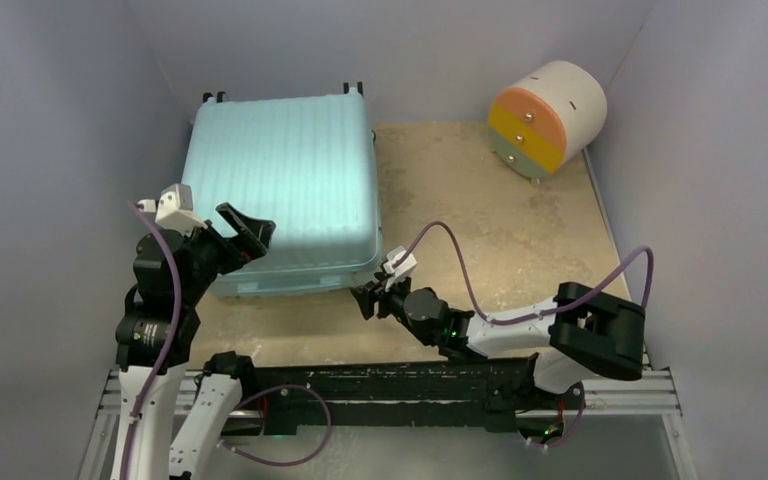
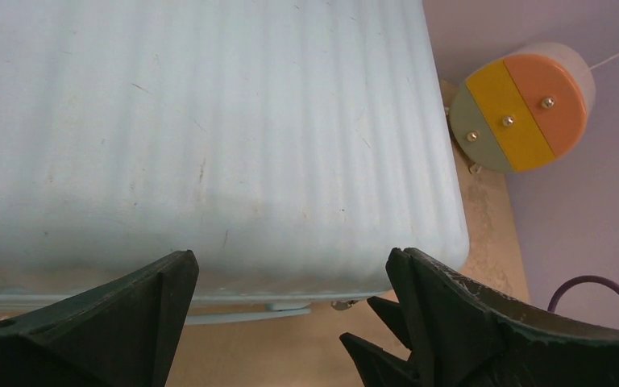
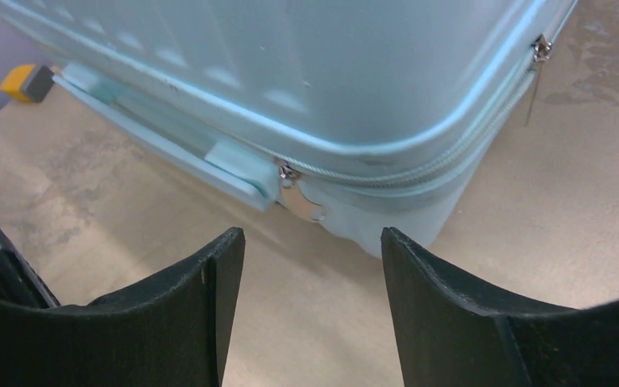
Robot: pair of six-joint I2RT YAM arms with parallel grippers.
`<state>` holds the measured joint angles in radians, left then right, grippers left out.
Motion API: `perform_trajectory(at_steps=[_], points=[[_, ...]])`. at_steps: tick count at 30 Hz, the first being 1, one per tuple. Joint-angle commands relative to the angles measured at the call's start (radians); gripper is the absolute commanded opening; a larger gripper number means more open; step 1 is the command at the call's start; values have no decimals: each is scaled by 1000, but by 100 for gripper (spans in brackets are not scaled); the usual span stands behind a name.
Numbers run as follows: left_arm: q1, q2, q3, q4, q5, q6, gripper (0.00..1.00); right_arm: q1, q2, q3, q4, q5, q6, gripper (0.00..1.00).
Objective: Pack the luggage
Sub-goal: Zip the luggage at the center of the board.
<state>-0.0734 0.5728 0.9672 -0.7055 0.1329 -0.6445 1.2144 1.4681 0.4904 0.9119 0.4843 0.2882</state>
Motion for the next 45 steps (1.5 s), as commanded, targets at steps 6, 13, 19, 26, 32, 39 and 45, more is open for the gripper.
perform_trajectory(at_steps=[6,13,19,26,32,39,45], points=[[-2,-2,53,-49,-168,-28,100,45,122,172,-9,205,99,56],[-2,-12,46,-134,-298,-98,100,46,165,255,-202,278,256,44],[-2,-28,42,-179,-336,-141,100,46,194,310,-266,286,300,39],[-2,-34,53,-271,-366,-235,99,46,204,361,-389,328,342,25],[-2,-21,59,-310,-234,-230,100,46,198,352,-487,362,384,6],[-2,-34,-28,-310,-108,-238,100,46,133,267,-497,434,389,0],[-2,-42,-76,-300,-131,-252,100,46,51,179,-511,456,314,0]])
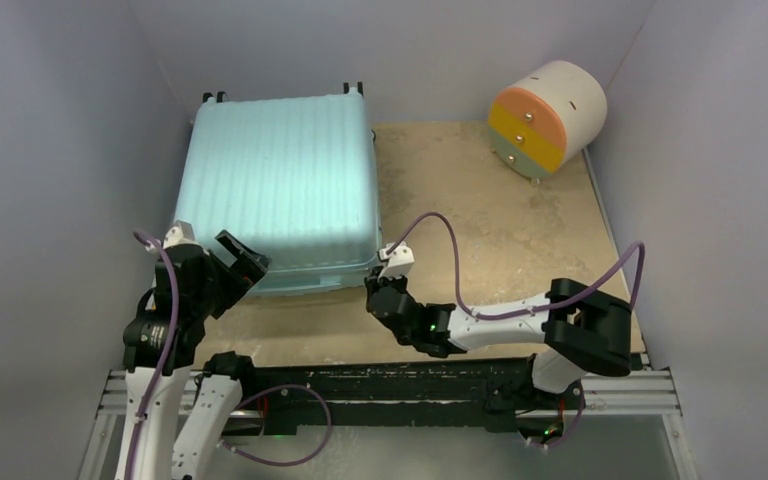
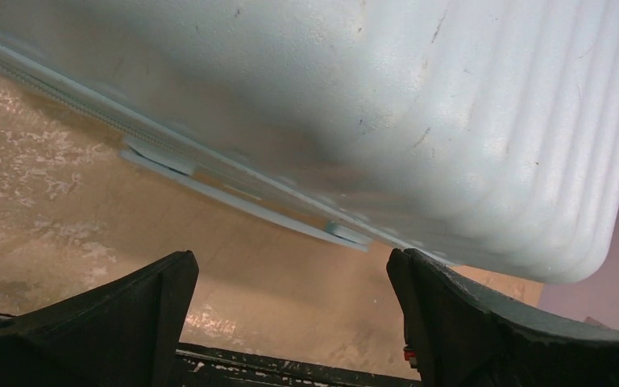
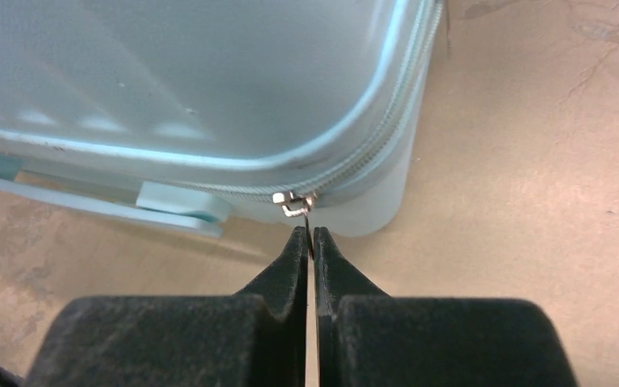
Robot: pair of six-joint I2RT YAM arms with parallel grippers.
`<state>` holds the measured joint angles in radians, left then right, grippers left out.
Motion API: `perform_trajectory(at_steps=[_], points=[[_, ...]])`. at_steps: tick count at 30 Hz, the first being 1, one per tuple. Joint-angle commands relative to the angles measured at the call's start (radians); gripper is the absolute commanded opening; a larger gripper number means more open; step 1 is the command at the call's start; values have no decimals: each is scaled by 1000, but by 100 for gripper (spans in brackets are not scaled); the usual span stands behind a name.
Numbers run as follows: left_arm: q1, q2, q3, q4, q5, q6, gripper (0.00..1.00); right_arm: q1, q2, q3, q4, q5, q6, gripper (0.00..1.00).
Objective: Pack the luggage
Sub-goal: Zip the luggage at the center of the board.
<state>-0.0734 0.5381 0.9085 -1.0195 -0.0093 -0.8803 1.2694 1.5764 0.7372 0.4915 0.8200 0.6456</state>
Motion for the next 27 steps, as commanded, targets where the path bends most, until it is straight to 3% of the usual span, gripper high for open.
perform_trajectory(at_steps=[1,10,21,27], points=[[-2,-4,-21,17,11,-17,100,-8,-72,-80,-101,127,-59,0],[-2,35,-37,21,-37,-11,100,-98,-168,-172,-151,72,-110,0],[-2,9,-35,27,-33,20,100,-306,-179,-178,37,-173,-292,0],[-2,7,-43,29,-69,40,100,-319,-157,-146,146,-232,-424,0]])
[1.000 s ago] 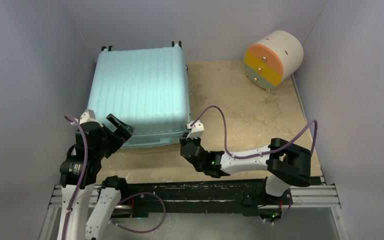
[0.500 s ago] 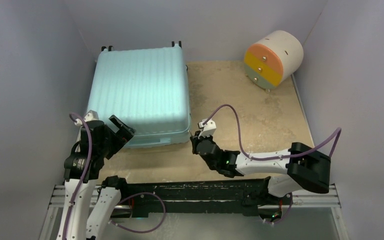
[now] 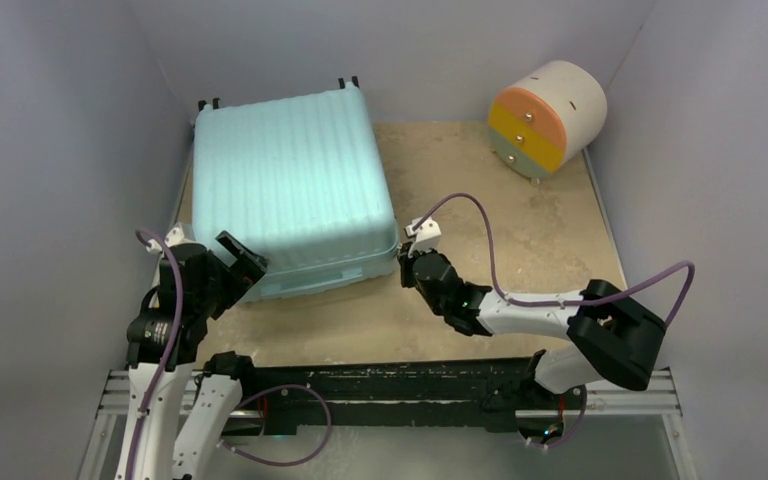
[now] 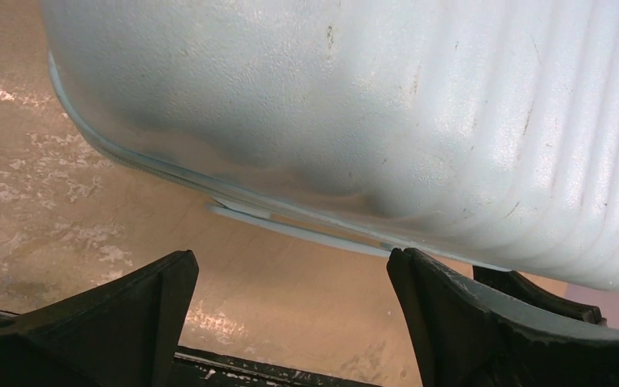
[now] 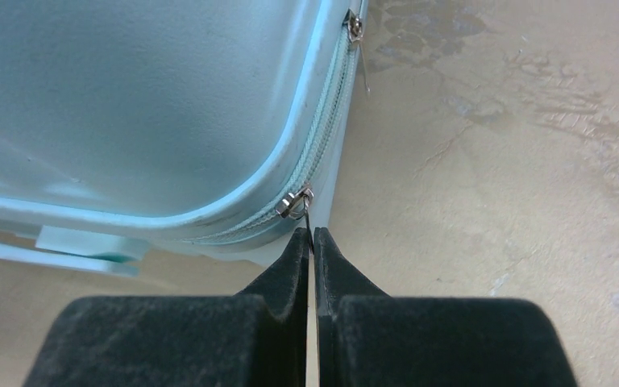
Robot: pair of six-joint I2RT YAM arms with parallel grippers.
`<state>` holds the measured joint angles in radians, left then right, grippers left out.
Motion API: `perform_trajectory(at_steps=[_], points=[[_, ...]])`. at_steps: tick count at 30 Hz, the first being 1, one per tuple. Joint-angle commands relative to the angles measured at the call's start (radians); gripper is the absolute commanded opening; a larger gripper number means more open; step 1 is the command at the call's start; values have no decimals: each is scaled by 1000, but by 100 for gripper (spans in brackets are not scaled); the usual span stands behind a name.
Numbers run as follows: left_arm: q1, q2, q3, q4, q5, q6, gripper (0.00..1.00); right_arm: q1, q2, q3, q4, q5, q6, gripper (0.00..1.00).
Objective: Pack the luggage
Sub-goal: Zip the luggage at the center of the board, then reset both arms
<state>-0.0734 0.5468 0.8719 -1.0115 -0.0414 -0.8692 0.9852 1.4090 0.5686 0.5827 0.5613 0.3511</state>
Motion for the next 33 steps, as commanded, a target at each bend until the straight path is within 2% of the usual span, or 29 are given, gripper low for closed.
perform_trajectory(at_steps=[1,5,9,11,16,21,23,29,33], points=[[-2,3,-7,23,-41,29,100,-34,4,15,76,15,-153,0],[-2,32,-3,18,-54,23,100,-77,-10,-3,153,-29,-297,0],[-2,32,5,4,-58,25,100,-135,-62,-57,265,-166,-414,0],[-2,2,-3,27,-8,56,98,-136,-90,-58,261,-224,-427,0],[-4,-18,-11,101,256,156,92,-137,-111,-45,254,-238,-423,0],[-34,-11,-3,130,317,181,93,-138,-90,-59,280,-211,-443,0],[-34,-11,-13,147,311,171,93,-154,-73,-60,318,-202,-464,0],[-34,1,-7,125,218,154,94,-205,-30,40,256,-246,-415,0],[-34,3,-2,100,138,137,96,-203,-69,27,235,-203,-380,0]])
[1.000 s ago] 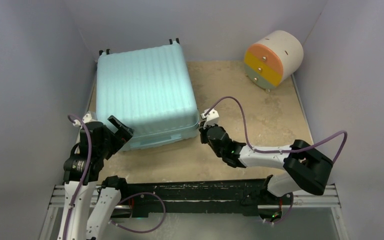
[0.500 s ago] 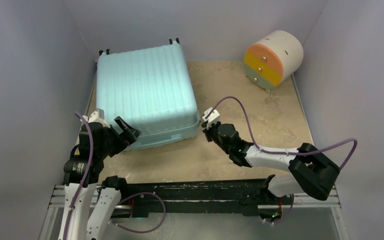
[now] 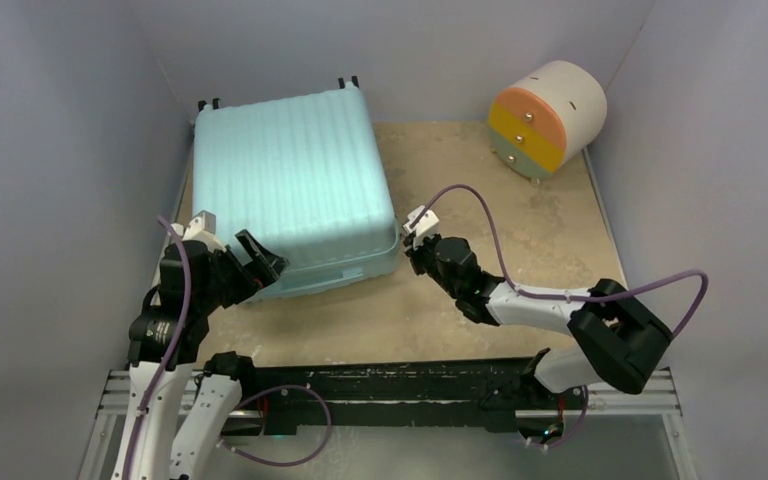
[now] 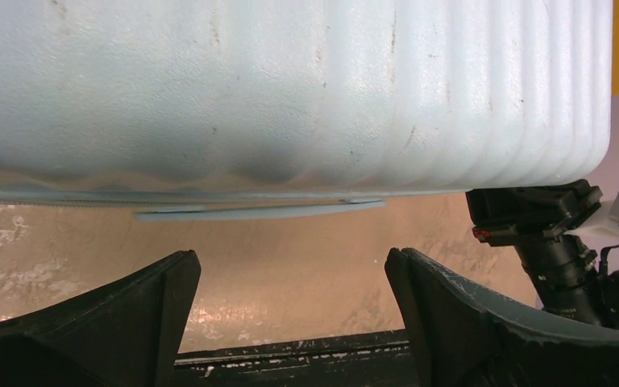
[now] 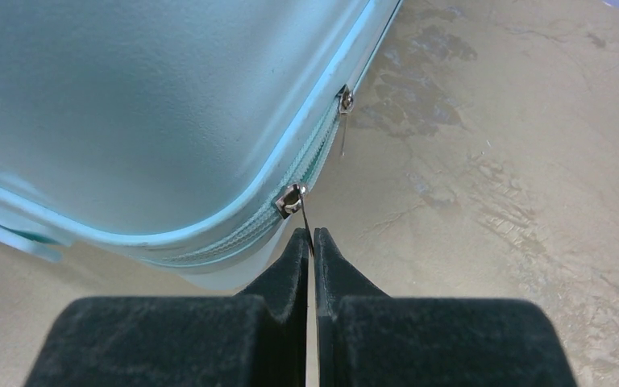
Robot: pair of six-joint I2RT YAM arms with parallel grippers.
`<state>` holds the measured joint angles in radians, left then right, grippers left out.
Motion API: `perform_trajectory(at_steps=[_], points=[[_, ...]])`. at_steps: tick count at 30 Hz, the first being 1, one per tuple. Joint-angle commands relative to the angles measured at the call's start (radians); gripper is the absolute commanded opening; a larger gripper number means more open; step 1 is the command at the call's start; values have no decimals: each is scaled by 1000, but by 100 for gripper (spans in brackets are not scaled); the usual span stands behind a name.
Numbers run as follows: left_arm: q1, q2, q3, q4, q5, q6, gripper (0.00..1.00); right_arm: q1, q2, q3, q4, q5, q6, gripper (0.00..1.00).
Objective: Pack the luggage
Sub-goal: Reset both arms
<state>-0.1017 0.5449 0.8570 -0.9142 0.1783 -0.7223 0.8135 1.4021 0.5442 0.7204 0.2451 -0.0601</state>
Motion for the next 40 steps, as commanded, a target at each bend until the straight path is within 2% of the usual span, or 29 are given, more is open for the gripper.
perform_trajectory(at_steps=[1,4,8,13,16,18,21,23,24,26,31,33,35,40], points=[[-6,6,13,-2,-99,-13,96,-30,-79,34,80,128,85,0],[-6,9,19,-20,-132,-20,97,-59,-23,65,46,190,124,0],[-6,11,22,-34,-152,-15,98,-107,107,192,38,166,141,0],[-6,6,19,-38,-153,-14,99,-130,210,274,70,159,136,0],[-6,5,22,-41,-148,-9,98,-135,214,251,138,155,95,0],[-6,0,26,-43,-144,-2,99,-135,160,206,147,174,88,1],[-6,-3,36,-31,-127,25,99,-134,8,125,86,177,136,38],[-6,-3,44,-10,-123,39,99,-134,-96,87,8,185,177,57],[-6,1,50,5,-127,45,100,-134,-146,80,-45,189,200,63],[-6,12,68,41,-133,58,100,-134,-252,86,-188,196,255,69],[-6,76,129,138,-127,87,100,-134,-469,204,-640,221,370,76],[-6,104,152,164,-133,86,100,-135,-537,266,-755,225,398,77],[-6,116,157,198,-144,76,100,-135,-606,323,-838,210,408,80],[-18,154,179,219,-145,71,100,-134,-718,367,-916,178,396,90]])
